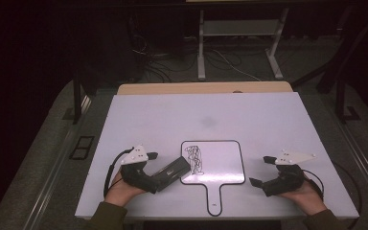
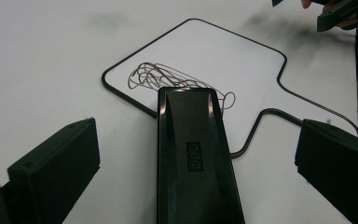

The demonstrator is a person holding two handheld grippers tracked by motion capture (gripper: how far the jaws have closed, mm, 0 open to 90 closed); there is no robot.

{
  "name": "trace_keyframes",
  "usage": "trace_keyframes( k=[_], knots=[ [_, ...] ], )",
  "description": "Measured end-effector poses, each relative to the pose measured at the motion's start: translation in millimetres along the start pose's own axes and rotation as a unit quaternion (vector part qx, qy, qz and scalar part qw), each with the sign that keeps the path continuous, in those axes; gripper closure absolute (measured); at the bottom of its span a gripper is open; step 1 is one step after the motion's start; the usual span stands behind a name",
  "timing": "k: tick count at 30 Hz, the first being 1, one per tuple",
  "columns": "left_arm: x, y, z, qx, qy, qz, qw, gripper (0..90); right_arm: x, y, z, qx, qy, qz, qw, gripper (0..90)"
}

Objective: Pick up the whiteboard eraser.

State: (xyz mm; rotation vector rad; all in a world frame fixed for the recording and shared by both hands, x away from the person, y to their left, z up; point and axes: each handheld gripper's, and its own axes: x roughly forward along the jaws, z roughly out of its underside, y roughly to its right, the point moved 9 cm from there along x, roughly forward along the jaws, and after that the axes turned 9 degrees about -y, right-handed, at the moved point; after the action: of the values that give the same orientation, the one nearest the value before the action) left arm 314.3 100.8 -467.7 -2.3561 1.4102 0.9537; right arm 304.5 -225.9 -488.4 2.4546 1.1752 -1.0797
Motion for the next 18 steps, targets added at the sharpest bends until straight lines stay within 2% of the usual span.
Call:
trace_keyframes(
  k=[5, 9, 14, 18],
  knots=[
    [-2.3, -1.1, -0.3, -0.006, -0.001, -0.001, 1.0000, 0.0, -1.0, -1.0, -0.2, 0.000, 0.003, -0.004, 1.0000, 0.7],
    [-2.6, -0.9, -1.8, 0.000, -0.007, -0.003, 1.0000, 0.0, -0.9, -3.8, -1.1, -0.008, 0.004, -0.003, 1.0000, 0.7],
    [-3.7, -0.2, -9.9, 0.002, 0.003, 0.000, 1.0000, 0.0, -2.1, -3.5, -2.4, -0.003, 0.008, -0.004, 1.0000, 0.7],
    [-1.2, -0.2, -13.7, 0.006, 0.001, -0.001, 1.0000, 0.0, -2.6, -2.0, -2.5, -0.001, 0.010, -0.003, 0.9999, 0.7]
  ],
)
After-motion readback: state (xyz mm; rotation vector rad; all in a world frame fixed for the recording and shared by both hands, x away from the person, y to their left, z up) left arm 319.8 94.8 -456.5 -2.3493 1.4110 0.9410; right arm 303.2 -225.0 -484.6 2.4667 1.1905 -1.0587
